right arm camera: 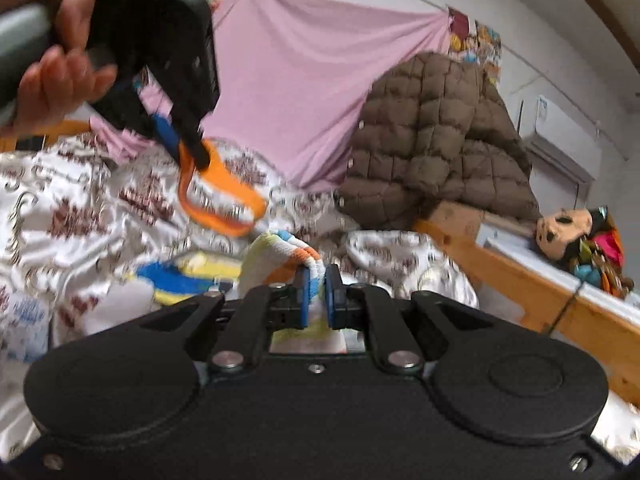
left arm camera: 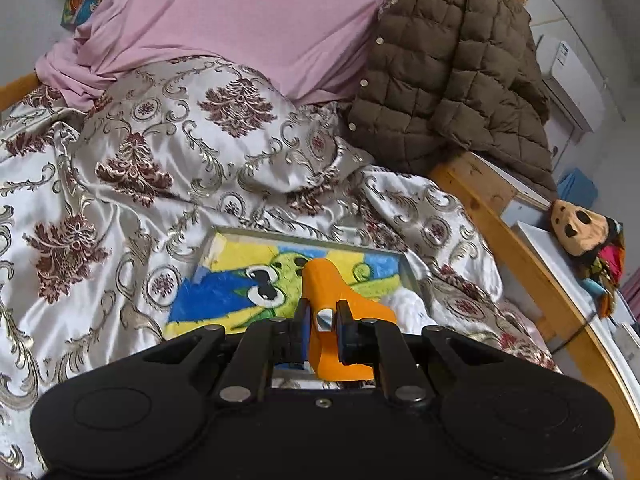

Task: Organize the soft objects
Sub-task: 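Lift the orange cup and striped towel and carry both toward the frog-painting tray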

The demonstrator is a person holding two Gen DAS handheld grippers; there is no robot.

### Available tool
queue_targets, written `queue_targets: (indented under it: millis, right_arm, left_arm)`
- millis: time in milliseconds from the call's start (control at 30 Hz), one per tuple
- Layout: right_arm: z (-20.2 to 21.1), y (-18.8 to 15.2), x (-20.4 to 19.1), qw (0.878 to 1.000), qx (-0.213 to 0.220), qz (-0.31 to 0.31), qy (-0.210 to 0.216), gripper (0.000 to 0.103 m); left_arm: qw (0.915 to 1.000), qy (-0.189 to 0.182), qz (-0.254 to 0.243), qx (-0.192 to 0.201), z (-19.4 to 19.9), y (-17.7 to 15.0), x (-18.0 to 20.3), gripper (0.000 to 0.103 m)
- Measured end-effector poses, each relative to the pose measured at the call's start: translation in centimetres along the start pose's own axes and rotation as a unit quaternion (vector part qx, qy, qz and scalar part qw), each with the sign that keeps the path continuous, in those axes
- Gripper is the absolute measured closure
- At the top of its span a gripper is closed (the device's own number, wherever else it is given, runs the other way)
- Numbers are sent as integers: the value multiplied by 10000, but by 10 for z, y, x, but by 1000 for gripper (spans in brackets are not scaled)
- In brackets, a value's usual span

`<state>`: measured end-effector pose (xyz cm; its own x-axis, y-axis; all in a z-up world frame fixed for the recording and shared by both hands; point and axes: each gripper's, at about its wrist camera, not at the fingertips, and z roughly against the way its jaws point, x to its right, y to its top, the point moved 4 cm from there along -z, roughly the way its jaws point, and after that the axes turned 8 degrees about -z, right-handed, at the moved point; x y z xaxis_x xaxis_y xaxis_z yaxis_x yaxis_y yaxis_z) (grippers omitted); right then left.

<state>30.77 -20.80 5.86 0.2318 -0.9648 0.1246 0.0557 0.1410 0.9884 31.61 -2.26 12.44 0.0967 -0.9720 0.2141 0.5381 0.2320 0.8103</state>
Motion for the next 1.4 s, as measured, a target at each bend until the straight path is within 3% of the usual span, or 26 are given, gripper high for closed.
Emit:
queue_targets:
  millis: [233, 400, 567, 700, 900, 1133, 1233, 1400]
  right_arm:
    - [-76, 29, 12, 9969, 608, -420, 284, 100]
    - [-135, 38, 40, 9892, 690, -1247, 330, 100]
    - [-187, 19, 67, 9769, 244, -2096, 346, 100]
    - [-220, -11, 84, 9654, -428, -2550, 336, 100]
    - [-240, -38, 104, 9492, -998, -2979, 165, 100]
    - [-242, -50, 121, 9358, -1321, -3260, 212, 98]
    - [-247, -55, 131, 9314, -1455, -3327, 252, 93]
    - [-230, -52, 135, 9313, -1482, -3316, 254, 75]
  left_arm:
    - [9994, 307, 133, 87, -41, 17, -17, 90]
    - [9986, 434, 229, 192, -81, 27, -26, 90]
    - [9983, 480, 230, 256, -119, 31, -22, 90]
    - [9987, 474, 101, 143, -147, 25, -8, 89]
    - [9990, 423, 99, -73, -174, 9, 13, 89]
    - [9981, 539, -35, -290, -184, -8, 26, 87]
    - [9979, 563, -55, -314, -182, -10, 30, 82]
    - [9976, 586, -72, -349, -176, -10, 32, 70]
